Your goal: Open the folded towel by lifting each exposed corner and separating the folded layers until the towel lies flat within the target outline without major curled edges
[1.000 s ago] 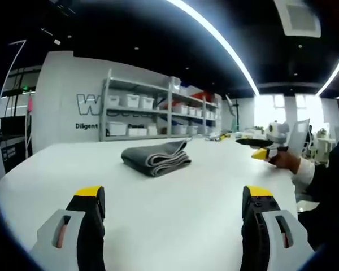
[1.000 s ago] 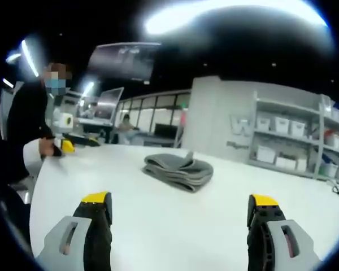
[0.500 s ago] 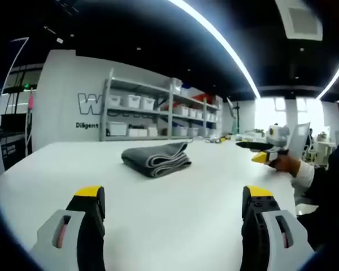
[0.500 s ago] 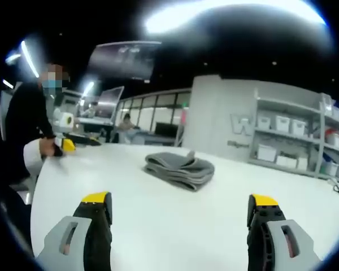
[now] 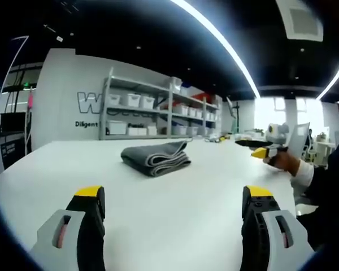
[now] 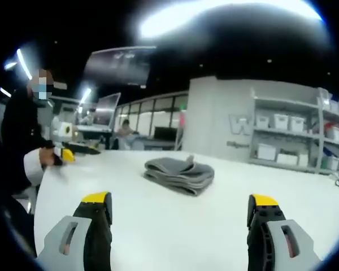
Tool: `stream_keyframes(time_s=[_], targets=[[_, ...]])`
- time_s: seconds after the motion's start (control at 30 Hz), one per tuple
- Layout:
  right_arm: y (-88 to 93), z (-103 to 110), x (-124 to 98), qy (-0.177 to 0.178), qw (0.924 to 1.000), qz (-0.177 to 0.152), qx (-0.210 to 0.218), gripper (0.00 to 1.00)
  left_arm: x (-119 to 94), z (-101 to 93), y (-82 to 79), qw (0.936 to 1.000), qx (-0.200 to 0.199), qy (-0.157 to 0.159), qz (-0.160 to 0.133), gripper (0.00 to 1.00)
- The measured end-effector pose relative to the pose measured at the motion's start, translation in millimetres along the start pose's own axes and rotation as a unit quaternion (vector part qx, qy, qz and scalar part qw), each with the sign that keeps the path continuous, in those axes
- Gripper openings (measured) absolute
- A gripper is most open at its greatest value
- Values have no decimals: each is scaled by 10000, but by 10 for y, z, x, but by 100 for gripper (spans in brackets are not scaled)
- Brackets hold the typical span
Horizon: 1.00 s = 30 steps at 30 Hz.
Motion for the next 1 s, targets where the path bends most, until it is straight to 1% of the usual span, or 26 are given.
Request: stream_keyframes(time_s=[0.07,0.13,0.27,0.43,0.6,0.67,0.77,0.8,0.87,0.93,1.0], targets=[[-29,17,1,13,10000,4,-73,100,-1,1,0,10000,10,-7,0,99],[-79,43,1,67,9998,13,-162,100,-4,48,-10,10000,16,-20,-15,99],[-171,74,13,42,9996,-7,-281,100,-7,63,-8,10000,38,-50,0,99],[-311,29,33,110,9991,-97,-390,100,-8,42,4,9999,103,-92,30,99],[-434,-10,85,119,9989,-110,-440,100,-4,28,12,9999,128,-96,58,99],[-449,-26,127,122,9987,-75,-484,100,-2,19,18,9998,139,-99,71,99],[-463,-63,190,65,9993,-67,-363,100,-4,-1,25,9998,169,-118,84,99],[-475,-82,226,38,9996,-76,-263,100,-5,-4,29,9997,187,-149,93,99],[-490,-99,280,41,9997,-51,-245,100,-5,-11,33,9996,205,-174,101,99],[-493,-100,312,26,9996,-13,-271,100,-3,-15,38,9996,207,-171,114,99],[-485,-98,360,-34,9993,101,-370,100,0,-13,45,9995,214,-177,132,99]])
Point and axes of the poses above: the point that each gripper's makers call its tool centre point, and the gripper's own axes: x roughly forward along the fingers, z roughly to its left, y roughly out of its underside, the point moved 5 cm from there along -x, roughly backward along the fingers, and after that the axes turned 8 degrees about z, right-handed, at the moved point
